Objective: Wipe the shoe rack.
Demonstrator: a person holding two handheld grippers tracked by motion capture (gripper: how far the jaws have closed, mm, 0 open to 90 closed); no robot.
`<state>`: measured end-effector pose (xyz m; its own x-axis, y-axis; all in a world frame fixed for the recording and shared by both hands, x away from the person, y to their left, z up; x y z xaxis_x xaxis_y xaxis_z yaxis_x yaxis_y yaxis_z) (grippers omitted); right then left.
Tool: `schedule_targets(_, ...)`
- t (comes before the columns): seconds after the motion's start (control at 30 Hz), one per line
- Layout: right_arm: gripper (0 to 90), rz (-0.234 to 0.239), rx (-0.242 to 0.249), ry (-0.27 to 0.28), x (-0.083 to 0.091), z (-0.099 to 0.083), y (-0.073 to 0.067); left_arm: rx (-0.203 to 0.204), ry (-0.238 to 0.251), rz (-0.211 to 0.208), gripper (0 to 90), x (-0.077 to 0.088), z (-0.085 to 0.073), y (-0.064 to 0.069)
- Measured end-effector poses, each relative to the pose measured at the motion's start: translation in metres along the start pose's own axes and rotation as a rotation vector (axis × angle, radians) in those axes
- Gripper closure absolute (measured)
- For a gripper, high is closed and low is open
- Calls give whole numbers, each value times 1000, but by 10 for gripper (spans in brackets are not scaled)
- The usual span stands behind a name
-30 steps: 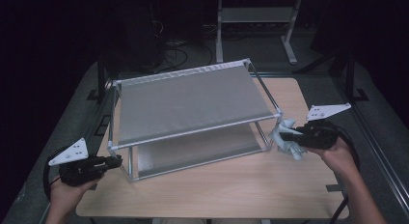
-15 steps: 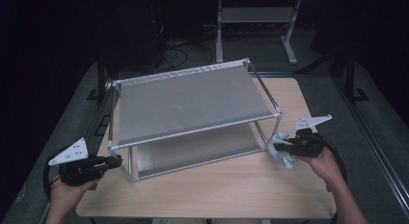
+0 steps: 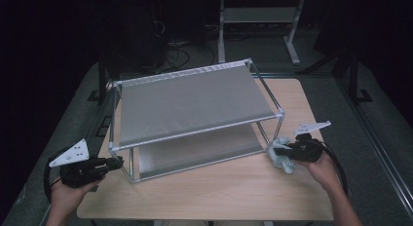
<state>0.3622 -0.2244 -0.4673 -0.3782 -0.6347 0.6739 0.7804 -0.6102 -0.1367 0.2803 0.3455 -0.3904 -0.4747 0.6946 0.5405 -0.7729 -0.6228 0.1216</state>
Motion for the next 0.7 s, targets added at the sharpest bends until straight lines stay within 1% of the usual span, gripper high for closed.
schedule_targets(0.07,782,1,-17,-21,-10,-9,3,3,2,0,812,0,0,0)
schedule_targets(0.1,783,2,-17,-10,-10,-9,3,2,2,0,812,0,0,0)
schedule_targets(0.13,782,0,-22,-11,-8,-7,2,3,1,0,812,0,0,0)
schedule_targets(0.17,782,-4,-9,-14,-6,-5,2,3,1,0,812,0,0,-1)
schedule_targets(0.23,782,-10,13,-13,4,4,0,0,-3,1,812,0,0,-1)
schedule_targets(0.3,782,-8,42,15,19,17,-4,0,-4,2,812,0,0,-1)
schedule_targets(0.37,782,-12,71,25,30,28,-8,-1,-3,4,812,0,0,0)
schedule_targets(0.4,782,-17,104,32,40,38,-12,-3,-4,6,812,0,0,0)
schedule_targets(0.43,782,-24,121,39,47,45,-14,-2,-2,7,812,0,0,0)
schedule_targets(0.53,782,-37,155,62,61,60,-18,-1,-2,7,812,0,0,0)
schedule_targets(0.6,782,-43,155,67,63,64,-17,-2,-3,6,812,0,0,0)
schedule_targets(0.63,782,-42,148,62,61,62,-15,-2,-3,5,812,0,0,0)
schedule_targets(0.7,782,-38,128,48,51,54,-11,-3,-3,3,812,0,1,-1)
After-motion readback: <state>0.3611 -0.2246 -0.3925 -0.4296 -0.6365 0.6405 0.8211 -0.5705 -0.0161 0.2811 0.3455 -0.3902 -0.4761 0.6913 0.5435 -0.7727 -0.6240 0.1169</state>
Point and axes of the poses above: each handheld gripper's, and its own axes: x roughly backward along the jaws, z roughly out of its top, y roughly to its right, the point moved 5 cm from there along -x, roughly forward along the jaws, and after that the axes turned 7 degrees about x, right-handed, at the moved point
